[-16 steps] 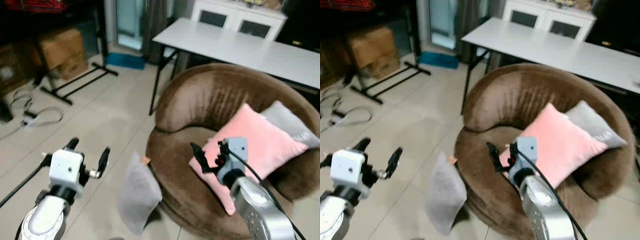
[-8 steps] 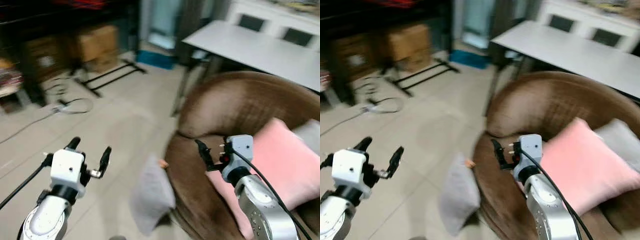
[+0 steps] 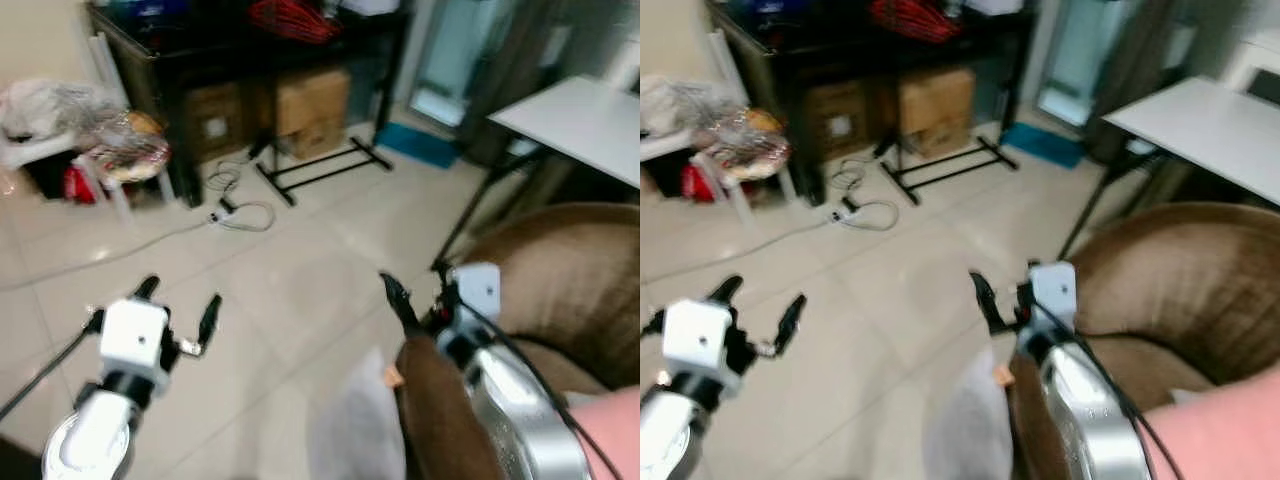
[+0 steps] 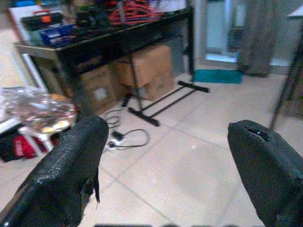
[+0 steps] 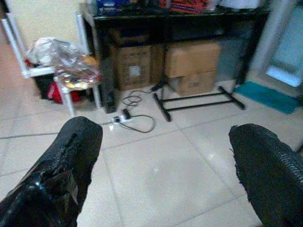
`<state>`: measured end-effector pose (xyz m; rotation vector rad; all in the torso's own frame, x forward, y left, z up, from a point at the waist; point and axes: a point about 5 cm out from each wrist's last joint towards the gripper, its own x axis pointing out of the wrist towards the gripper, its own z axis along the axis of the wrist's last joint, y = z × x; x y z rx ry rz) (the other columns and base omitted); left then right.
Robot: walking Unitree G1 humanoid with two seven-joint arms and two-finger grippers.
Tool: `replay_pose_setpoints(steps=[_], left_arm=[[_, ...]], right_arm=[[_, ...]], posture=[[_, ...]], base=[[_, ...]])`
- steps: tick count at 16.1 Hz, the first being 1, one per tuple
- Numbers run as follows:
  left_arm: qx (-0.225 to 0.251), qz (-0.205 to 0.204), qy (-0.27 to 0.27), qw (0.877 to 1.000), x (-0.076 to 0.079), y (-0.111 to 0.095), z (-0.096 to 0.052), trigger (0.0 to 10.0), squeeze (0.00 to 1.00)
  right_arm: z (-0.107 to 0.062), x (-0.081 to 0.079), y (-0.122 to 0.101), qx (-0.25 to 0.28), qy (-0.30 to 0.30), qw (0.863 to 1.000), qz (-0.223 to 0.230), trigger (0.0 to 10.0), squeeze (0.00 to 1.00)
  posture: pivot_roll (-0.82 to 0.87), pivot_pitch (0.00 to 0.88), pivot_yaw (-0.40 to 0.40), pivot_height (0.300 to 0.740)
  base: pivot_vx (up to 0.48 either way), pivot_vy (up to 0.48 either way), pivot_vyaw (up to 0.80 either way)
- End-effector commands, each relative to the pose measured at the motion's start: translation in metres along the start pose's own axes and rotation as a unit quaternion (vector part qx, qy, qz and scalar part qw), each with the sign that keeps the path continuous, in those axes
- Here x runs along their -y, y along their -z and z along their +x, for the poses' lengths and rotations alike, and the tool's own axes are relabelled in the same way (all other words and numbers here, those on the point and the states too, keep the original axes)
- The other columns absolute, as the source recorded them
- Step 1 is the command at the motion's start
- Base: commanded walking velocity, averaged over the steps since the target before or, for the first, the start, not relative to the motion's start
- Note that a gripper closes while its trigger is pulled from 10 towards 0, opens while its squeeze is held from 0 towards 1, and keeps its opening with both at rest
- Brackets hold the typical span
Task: Move the pillow to the sofa from floor
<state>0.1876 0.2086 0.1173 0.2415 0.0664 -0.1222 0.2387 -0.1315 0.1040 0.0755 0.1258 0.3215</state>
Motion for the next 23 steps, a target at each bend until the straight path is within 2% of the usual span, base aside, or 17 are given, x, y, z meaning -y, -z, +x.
replay_pose_setpoints(steps=[1, 3, 5, 10, 17, 21, 22, 23], left_arm=[[0.000, 0.004, 0.000, 1.000, 0.002, 0.000, 0.002, 10.0, 0.00], [-0.006, 0.023, 0.000, 1.000, -0.001, 0.002, 0.002, 10.0, 0.00], [-0.004, 0.030, -0.004, 1.000, -0.004, 0.003, 0.002, 10.0, 0.00], [0.006, 0.034, -0.032, 0.999, -0.004, 0.005, 0.007, 10.0, 0.00], [0.008, 0.035, -0.033, 0.999, -0.001, 0.008, 0.007, 10.0, 0.00], [0.009, 0.032, -0.029, 0.999, 0.001, 0.008, 0.008, 10.0, 0.00], [0.010, 0.028, -0.029, 0.999, 0.001, 0.008, 0.008, 10.0, 0.00], [0.011, 0.026, -0.029, 0.999, 0.002, 0.008, 0.008, 10.0, 0.00]], right_arm=[[-0.006, 0.012, 0.006, -0.022, 0.021, 1.000, -0.006, 10.0, 1.00], [-0.007, 0.017, 0.015, -0.042, 0.045, 0.998, 0.016, 10.0, 1.00], [-0.008, 0.023, 0.019, -0.040, 0.072, 0.996, 0.034, 10.0, 1.00], [-0.007, 0.026, 0.024, -0.060, 0.085, 0.994, 0.044, 10.0, 1.00], [-0.006, 0.022, 0.028, -0.081, 0.082, 0.992, 0.055, 10.0, 1.00], [-0.005, 0.020, 0.031, -0.102, 0.071, 0.991, 0.045, 10.0, 1.00], [-0.005, 0.018, 0.031, -0.102, 0.063, 0.992, 0.041, 10.0, 0.01], [-0.004, 0.017, 0.032, -0.106, 0.057, 0.992, 0.038, 10.0, 0.00]], posture=[[0.06, 0.000, -0.087, 0.740], [0.06, 0.000, -0.089, 0.736], [0.07, 0.000, -0.091, 0.721], [0.06, 0.000, -0.090, 0.687], [0.06, 0.000, -0.089, 0.617], [0.05, 0.000, -0.091, 0.582], [0.06, 0.000, -0.093, 0.582], [0.05, 0.000, -0.093, 0.582]], base=[[0.000, 0.000, 0.00], [0.000, 0.000, 0.00], [0.000, 0.000, 0.00], [0.000, 0.000, 0.00], [0.000, 0.000, 0.00], [0.000, 0.000, 0.00], [0.000, 0.000, 0.00], [0.000, 0.000, 0.00]])
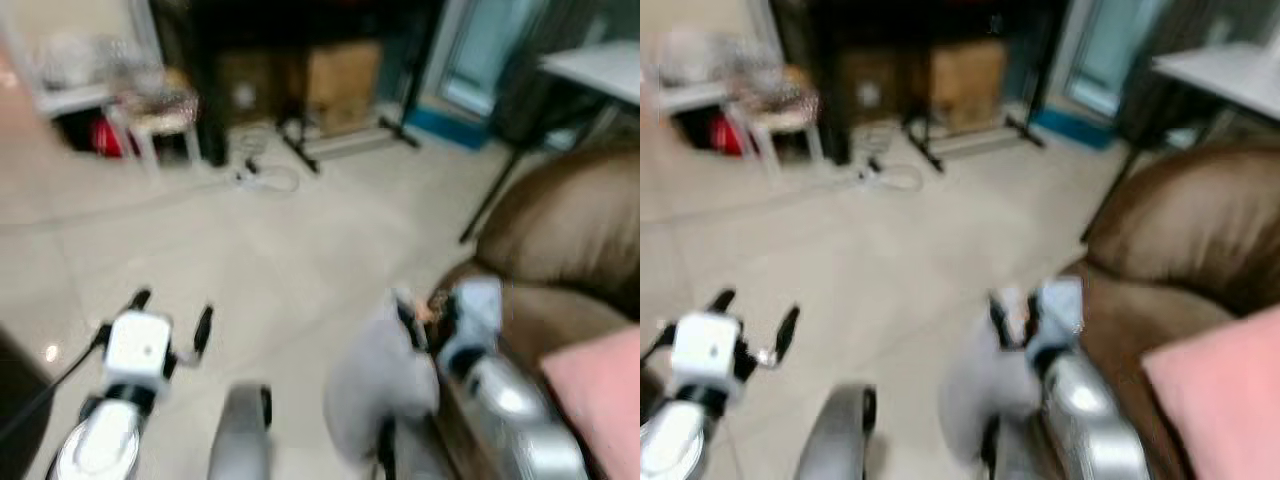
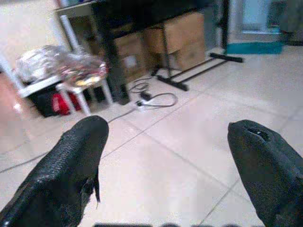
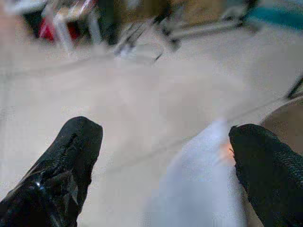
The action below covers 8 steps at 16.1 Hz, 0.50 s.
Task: Move the pillow to the sofa from floor
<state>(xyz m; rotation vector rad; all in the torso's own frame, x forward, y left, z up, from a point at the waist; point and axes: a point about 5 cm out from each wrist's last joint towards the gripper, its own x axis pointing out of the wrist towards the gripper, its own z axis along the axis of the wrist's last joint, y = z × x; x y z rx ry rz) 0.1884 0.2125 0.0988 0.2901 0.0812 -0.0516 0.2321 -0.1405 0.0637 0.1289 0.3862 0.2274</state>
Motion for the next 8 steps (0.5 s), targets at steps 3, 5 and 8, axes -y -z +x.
replay_pose_setpoints(steps=[3, 5, 8], left_arm=[[0.027, -0.005, 0.006, 1.000, 0.0037, -0.0106, 0.0041, 10.0, 0.00], [0.032, -0.009, 0.007, 0.999, 0.0031, -0.0110, 0.0036, 10.0, 0.00], [0.035, -0.014, 0.006, 0.999, 0.0017, -0.0115, 0.0035, 10.0, 0.00]], right_arm=[[-0.0006, 0.0064, -0.0086, 0.006, 0.004, 1.000, -0.014, 10.0, 0.00], [-0.0002, 0.0064, -0.0094, 0.005, 0.005, 1.000, -0.017, 10.0, 0.00], [0.0008, 0.0074, -0.0109, 0.003, 0.008, 1.000, -0.024, 10.0, 0.00]], posture=[[0.05, 0.000, -0.097, 0.582], [0.05, 0.000, -0.099, 0.582], [0.05, 0.000, -0.102, 0.582]], base=[[0.000, 0.000, 0.00], [0.000, 0.000, 0.00], [0.000, 0.000, 0.00]])
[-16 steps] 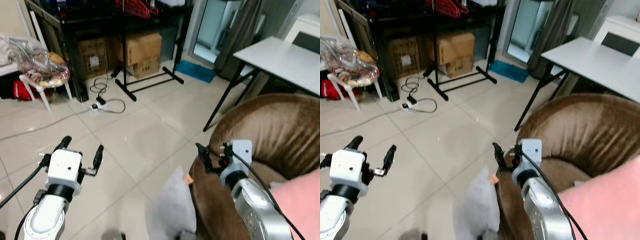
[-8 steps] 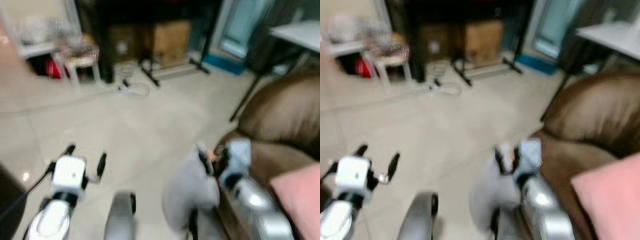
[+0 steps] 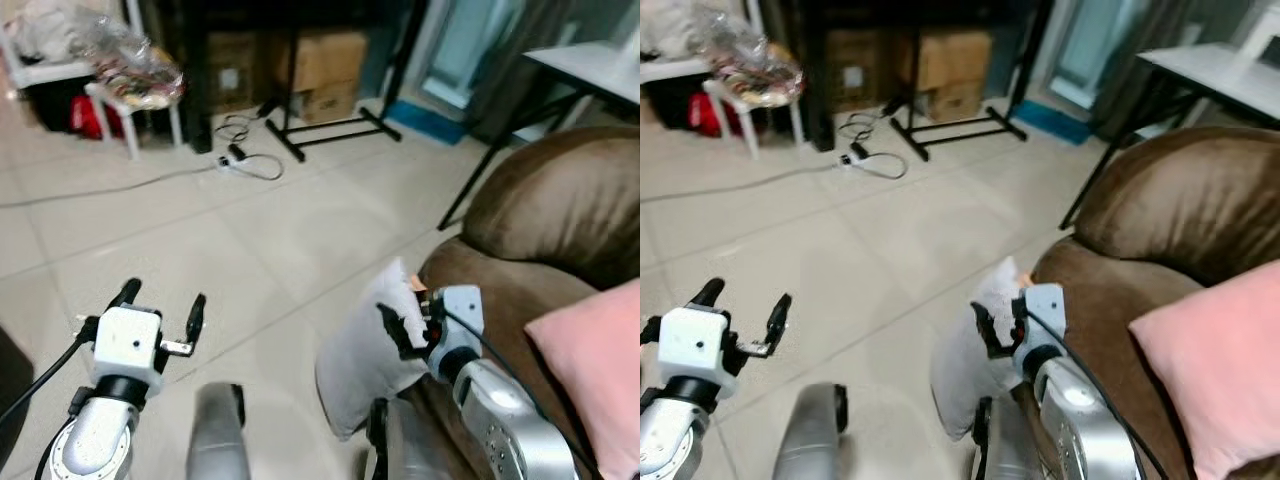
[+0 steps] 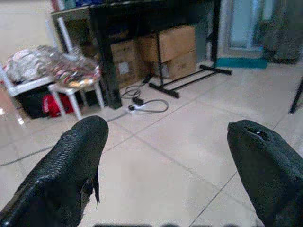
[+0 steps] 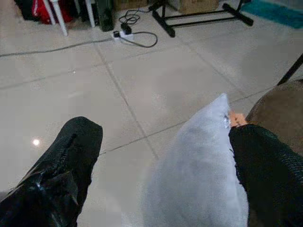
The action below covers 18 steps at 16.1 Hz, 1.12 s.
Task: Move the pillow to the sofa from floor
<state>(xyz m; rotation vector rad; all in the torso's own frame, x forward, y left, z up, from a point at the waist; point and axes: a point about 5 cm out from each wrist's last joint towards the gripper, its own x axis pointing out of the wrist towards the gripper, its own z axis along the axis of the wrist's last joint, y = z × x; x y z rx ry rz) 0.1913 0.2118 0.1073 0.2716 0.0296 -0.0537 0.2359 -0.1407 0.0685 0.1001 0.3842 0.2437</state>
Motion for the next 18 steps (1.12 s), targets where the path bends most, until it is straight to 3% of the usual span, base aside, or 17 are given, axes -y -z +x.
replay_pose_setpoints(steps=[1, 11, 15, 18], left_arm=[[0.010, -0.008, 0.008, 1.000, 0.0036, -0.0035, 0.0014, 10.0, 0.00], [0.013, -0.014, 0.011, 1.000, 0.0027, -0.0048, 0.0011, 10.0, 0.00], [0.012, -0.015, 0.014, 1.000, 0.0030, -0.0050, 0.0004, 10.0, 0.00], [0.013, -0.018, 0.018, 1.000, 0.0033, -0.0052, 0.0004, 10.0, 0.00]], right_arm=[[-0.0005, 0.0075, -0.0061, 0.005, 0.012, 1.000, -0.011, 10.0, 0.00], [0.0003, 0.0055, -0.0075, 0.008, 0.002, 1.000, -0.011, 10.0, 0.00], [0.0017, 0.0049, -0.0074, 0.005, -0.008, 1.000, -0.017, 10.0, 0.00], [0.0020, 0.0066, -0.0072, 0.001, -0.002, 1.000, -0.023, 10.0, 0.00]], posture=[[0.05, 0.000, -0.104, 0.582], [0.05, 0.000, -0.100, 0.582], [0.06, 0.000, -0.101, 0.582], [0.06, 0.000, -0.101, 0.582]], base=[[0.247, 0.000, 0.00], [0.259, 0.000, 0.00], [0.000, 0.000, 0.00], [0.255, 0.000, 0.61]])
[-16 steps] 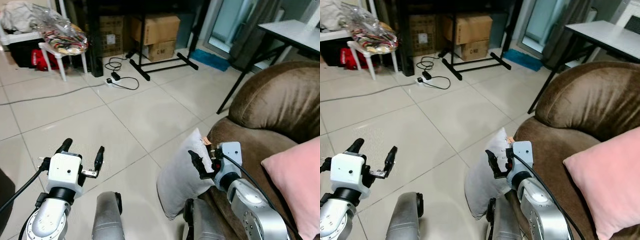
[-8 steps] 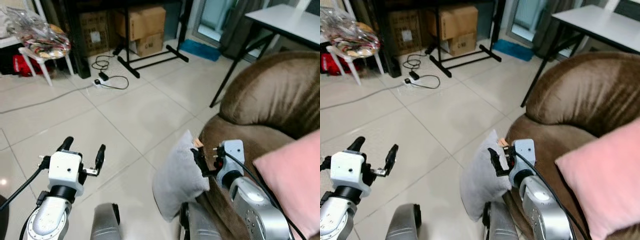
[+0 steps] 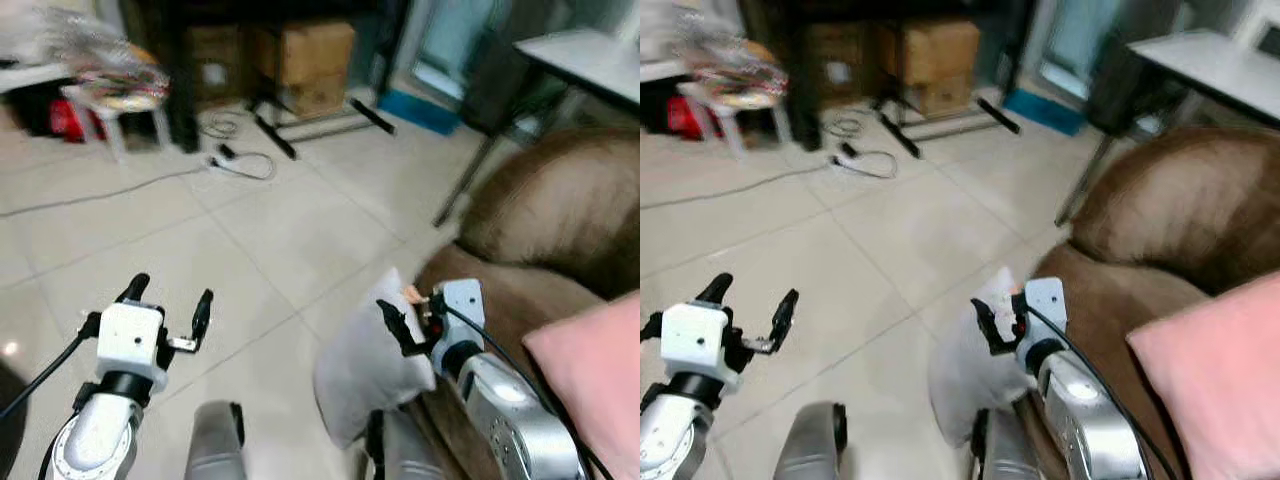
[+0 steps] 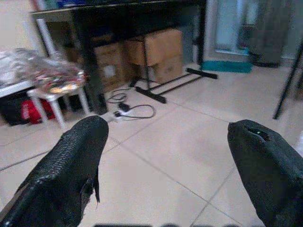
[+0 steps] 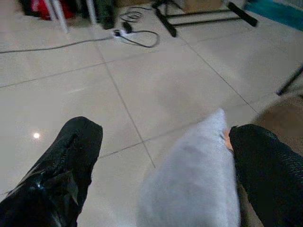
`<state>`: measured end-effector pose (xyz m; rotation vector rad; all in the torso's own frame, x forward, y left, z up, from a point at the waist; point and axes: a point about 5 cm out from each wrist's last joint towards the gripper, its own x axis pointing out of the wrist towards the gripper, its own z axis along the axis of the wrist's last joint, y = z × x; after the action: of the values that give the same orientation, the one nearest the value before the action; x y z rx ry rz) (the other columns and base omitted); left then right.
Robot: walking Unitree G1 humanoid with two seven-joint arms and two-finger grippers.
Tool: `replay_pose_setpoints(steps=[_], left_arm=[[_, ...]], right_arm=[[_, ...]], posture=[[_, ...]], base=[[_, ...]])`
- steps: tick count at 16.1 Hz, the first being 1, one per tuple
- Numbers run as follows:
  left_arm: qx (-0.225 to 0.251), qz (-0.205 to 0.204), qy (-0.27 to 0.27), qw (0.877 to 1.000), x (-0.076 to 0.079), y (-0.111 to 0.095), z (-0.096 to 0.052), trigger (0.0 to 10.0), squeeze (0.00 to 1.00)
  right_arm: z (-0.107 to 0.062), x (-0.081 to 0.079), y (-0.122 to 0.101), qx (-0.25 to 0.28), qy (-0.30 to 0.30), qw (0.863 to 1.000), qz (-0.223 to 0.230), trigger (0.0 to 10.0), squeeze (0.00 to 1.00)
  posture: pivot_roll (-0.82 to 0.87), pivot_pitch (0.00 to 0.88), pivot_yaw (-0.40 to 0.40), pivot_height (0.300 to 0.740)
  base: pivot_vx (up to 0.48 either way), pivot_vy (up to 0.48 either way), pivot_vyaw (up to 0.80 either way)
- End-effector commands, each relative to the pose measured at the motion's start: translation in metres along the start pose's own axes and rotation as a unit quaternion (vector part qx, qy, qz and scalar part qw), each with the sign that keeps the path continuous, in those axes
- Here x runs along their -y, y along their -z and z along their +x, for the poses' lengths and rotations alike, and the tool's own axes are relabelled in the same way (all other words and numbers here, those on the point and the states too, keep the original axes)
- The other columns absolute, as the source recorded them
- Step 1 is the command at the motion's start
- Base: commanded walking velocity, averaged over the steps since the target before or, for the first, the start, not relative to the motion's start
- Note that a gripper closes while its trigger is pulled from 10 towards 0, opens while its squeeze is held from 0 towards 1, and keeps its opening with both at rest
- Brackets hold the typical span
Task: Move the pillow to the sofa from floor
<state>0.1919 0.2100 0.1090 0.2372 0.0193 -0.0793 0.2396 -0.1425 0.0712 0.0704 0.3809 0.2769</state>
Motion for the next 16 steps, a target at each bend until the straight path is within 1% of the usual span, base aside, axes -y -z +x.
replay_pose_setpoints(steps=[1, 6, 7, 8, 13, 14, 16], left_arm=[[0.005, -0.002, 0.006, 1.000, 0.0021, -0.0030, 0.0000, 10.0, 0.00], [0.005, -0.002, 0.013, 1.000, 0.0026, -0.0030, 0.0009, 10.0, 0.00], [0.005, -0.002, 0.015, 1.000, 0.0027, -0.0029, 0.0011, 10.0, 0.00], [0.005, -0.002, 0.016, 1.000, 0.0029, -0.0030, 0.0011, 10.0, 0.00], [0.002, 0.000, 0.019, 1.000, 0.0052, -0.0017, 0.0003, 10.0, 0.00], [0.000, 0.000, 0.021, 1.000, 0.0057, -0.0010, -0.0005, 10.0, 0.00], [-0.005, 0.000, 0.025, 1.000, 0.0063, -0.0001, -0.0007, 10.0, 0.00]], right_arm=[[-0.0001, 0.0052, -0.0026, 0.001, 0.014, 1.000, -0.005, 10.0, 0.00], [-0.0008, 0.0075, -0.0004, -0.001, 0.028, 1.000, 0.000, 10.0, 0.00], [-0.0007, 0.0078, -0.0003, -0.001, 0.029, 1.000, 0.000, 10.0, 0.00], [-0.0013, 0.0076, -0.0014, 0.005, 0.028, 1.000, 0.000, 10.0, 0.00], [-0.0018, 0.0055, 0.0006, -0.001, 0.013, 1.000, -0.003, 10.0, 0.00], [-0.0016, 0.0035, 0.0013, -0.005, 0.002, 1.000, -0.006, 10.0, 0.00], [-0.0016, 0.0042, 0.0019, -0.005, 0.001, 1.000, -0.004, 10.0, 0.00]], posture=[[0.06, 0.000, -0.101, 0.582], [0.05, 0.000, -0.094, 0.582], [0.05, 0.000, -0.092, 0.582], [0.05, 0.000, -0.091, 0.582], [0.05, 0.000, -0.096, 0.582], [0.05, 0.000, -0.096, 0.573], [0.05, 0.000, -0.095, 0.553]], base=[[0.266, 0.000, 0.63], [0.266, 0.000, 0.00], [0.270, 0.000, -0.77], [0.270, 0.000, 0.00], [0.000, 0.000, 0.00], [0.000, 0.000, 0.00], [0.000, 0.000, 0.00]])
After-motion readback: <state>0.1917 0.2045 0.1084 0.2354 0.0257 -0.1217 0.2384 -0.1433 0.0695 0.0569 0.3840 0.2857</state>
